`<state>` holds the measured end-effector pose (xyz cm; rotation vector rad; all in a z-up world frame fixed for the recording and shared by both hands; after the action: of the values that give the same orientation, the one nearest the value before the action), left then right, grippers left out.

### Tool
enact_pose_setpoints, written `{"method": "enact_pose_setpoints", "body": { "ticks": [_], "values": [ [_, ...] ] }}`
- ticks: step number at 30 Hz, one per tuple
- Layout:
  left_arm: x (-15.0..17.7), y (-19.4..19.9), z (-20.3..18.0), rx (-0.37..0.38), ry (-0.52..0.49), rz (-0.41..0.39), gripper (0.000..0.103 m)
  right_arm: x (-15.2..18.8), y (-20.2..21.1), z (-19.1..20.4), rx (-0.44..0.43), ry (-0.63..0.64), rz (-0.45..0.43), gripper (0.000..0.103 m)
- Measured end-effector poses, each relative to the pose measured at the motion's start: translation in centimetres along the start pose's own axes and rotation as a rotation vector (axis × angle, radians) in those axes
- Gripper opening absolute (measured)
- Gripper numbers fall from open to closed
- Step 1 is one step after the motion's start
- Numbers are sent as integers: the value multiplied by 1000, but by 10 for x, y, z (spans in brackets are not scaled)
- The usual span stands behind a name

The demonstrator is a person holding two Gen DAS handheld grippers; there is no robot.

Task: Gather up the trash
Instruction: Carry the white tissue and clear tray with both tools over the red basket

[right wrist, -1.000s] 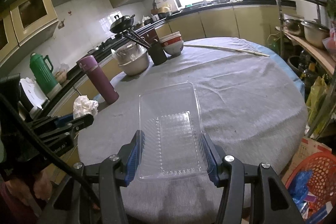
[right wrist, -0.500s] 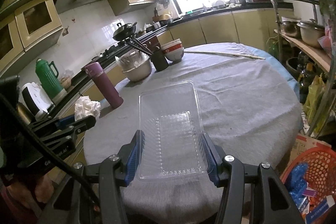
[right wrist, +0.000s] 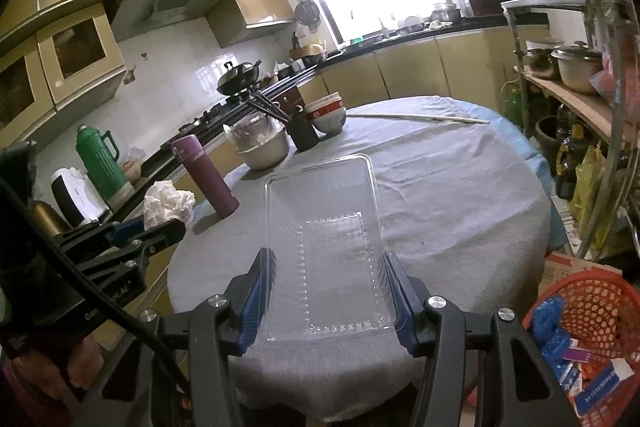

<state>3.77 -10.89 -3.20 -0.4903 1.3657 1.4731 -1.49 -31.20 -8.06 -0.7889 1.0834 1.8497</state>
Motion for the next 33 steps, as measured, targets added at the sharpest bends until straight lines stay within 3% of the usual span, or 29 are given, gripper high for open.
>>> {"method": "enact_pose_setpoints", "body": {
  "ticks": [33],
  "values": [
    [-34,-8,-103,131,-159,-17,28,1,67,-106,134,-178,-67,57]
  ]
}}
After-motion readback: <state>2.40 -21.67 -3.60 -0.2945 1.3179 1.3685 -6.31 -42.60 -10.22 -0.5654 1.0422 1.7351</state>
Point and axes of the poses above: each gripper's, at about its wrist camera, not at the fingertips, and y roughly against the way its jaws point, z to its left, x to its underside, the point moved 7 cm from there along -y, roughly the way its jaws point, and after that the axes turned 8 degrees about -z, right-handed, at the moved point
